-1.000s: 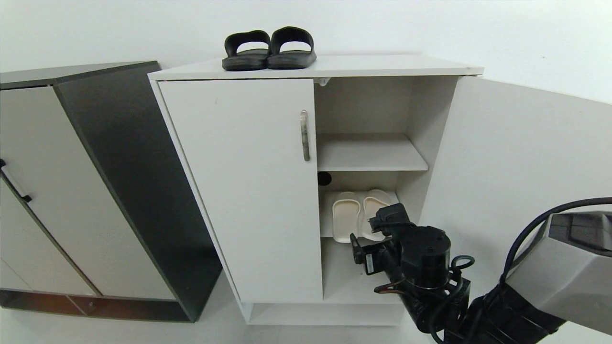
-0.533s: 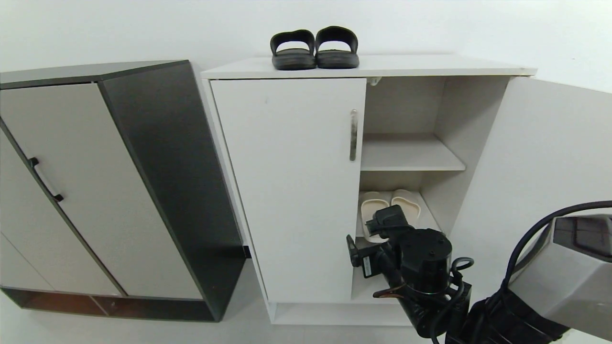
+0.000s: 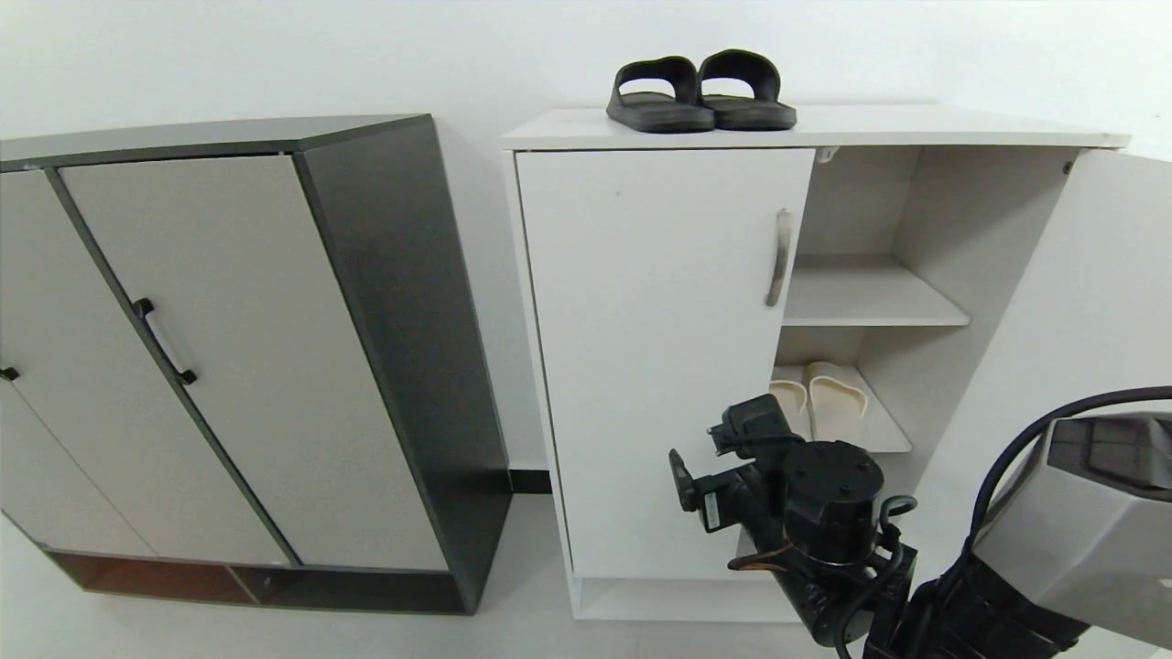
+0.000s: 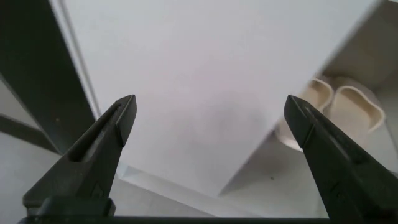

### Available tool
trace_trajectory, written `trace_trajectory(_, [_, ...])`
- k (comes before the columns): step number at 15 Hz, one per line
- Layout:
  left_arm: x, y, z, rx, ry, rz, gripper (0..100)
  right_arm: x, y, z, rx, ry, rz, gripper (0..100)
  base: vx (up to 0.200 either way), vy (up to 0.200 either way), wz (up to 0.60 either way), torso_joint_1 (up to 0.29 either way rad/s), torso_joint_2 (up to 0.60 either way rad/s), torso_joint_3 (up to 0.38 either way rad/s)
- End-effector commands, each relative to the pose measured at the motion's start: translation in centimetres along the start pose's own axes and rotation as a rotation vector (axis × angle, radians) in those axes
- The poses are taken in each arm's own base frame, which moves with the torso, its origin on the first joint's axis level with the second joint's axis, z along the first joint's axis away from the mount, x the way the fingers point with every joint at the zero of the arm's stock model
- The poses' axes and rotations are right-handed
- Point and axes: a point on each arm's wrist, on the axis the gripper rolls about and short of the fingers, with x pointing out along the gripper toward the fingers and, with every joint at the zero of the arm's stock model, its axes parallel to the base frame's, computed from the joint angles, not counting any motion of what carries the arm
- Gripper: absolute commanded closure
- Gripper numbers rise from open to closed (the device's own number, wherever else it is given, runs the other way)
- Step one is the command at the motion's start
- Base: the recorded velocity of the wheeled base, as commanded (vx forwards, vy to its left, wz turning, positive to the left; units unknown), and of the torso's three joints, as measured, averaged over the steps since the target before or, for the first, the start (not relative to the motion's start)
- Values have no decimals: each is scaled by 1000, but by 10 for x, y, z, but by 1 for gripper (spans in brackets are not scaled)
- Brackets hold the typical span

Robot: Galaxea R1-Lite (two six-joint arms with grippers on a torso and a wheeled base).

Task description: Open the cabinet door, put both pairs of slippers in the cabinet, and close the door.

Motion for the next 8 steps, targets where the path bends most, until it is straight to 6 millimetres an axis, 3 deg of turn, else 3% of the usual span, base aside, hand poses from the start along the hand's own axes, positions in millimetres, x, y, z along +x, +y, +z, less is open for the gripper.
trace_trajectory(1, [0, 0, 0, 0, 2, 1, 100, 0, 0, -3, -6, 8, 1, 0, 0, 0, 0, 0, 0, 0])
trace_trajectory(8, [0, 0, 0, -2, 2, 0, 100, -2, 1, -9, -27, -7, 26, 0, 0, 0, 0, 0, 0, 0])
